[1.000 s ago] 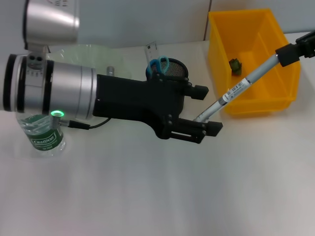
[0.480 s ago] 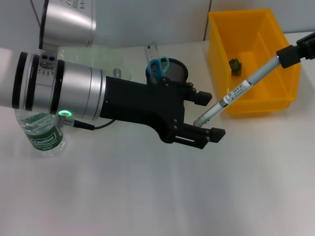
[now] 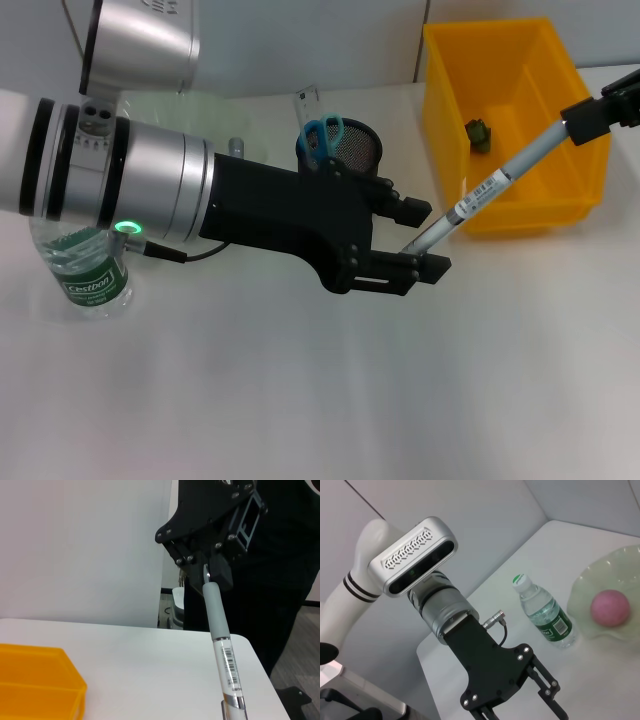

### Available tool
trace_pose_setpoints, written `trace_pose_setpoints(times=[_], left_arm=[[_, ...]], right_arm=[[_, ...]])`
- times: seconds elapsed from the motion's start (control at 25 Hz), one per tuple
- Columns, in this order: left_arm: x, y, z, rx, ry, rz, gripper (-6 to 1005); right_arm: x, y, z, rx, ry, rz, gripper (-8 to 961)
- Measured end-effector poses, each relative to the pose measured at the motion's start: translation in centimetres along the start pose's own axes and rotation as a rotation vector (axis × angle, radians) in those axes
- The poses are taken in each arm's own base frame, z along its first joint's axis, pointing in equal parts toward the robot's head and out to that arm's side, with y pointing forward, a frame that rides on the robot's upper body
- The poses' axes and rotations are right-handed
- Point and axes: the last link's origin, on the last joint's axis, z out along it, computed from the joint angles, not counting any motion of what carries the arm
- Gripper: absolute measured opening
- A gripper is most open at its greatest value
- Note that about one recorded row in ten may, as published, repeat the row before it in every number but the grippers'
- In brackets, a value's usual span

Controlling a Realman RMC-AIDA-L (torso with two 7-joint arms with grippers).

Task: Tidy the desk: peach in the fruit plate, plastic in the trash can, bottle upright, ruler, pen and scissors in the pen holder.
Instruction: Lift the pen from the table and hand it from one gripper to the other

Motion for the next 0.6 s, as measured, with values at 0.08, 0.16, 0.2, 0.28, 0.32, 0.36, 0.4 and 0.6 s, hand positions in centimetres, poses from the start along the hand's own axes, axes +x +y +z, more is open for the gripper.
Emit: trace_pose_setpoints(times=[0.08, 0.16, 0.2, 0.28, 0.32, 0.36, 0.4, 0.6], left_arm=[[0.09, 0.01, 0.01, -0.002, -0.003, 0.000, 655], [0.09, 0.01, 0.01, -0.002, -0.003, 0.000, 588], [0.18, 0.03, 0.02, -0.003, -0.004, 0.001, 554], [0.30, 0.07, 0.03, -0.004, -0.005, 0.005, 550], [0.30, 0.08, 0.03, -0.005, -0.006, 0.003, 547], [0.30, 0.08, 0.03, -0.005, -0.006, 0.003, 545], [0.29, 0.04, 0.05, -0.003, -0.013, 0.002, 543], [0.26, 0.02, 0.25, -0.003, -0.030, 0.003, 532]], right_arm=[[-0.01, 0.01, 0.06, 0.000, 0.004, -0.001, 98], [-0.02, 0.02, 0.08, 0.000, 0.006, -0.002, 98], [-0.03, 0.03, 0.10, 0.001, 0.008, -0.003, 98], [-0.04, 0.04, 0.11, 0.001, 0.009, -0.003, 98], [-0.04, 0.04, 0.11, 0.001, 0.009, -0.003, 97], [-0.04, 0.04, 0.11, 0.001, 0.009, -0.003, 97], [-0.05, 0.04, 0.11, 0.001, 0.008, -0.004, 97], [-0.19, 0.09, 0.13, 0.002, 0.009, -0.008, 97]])
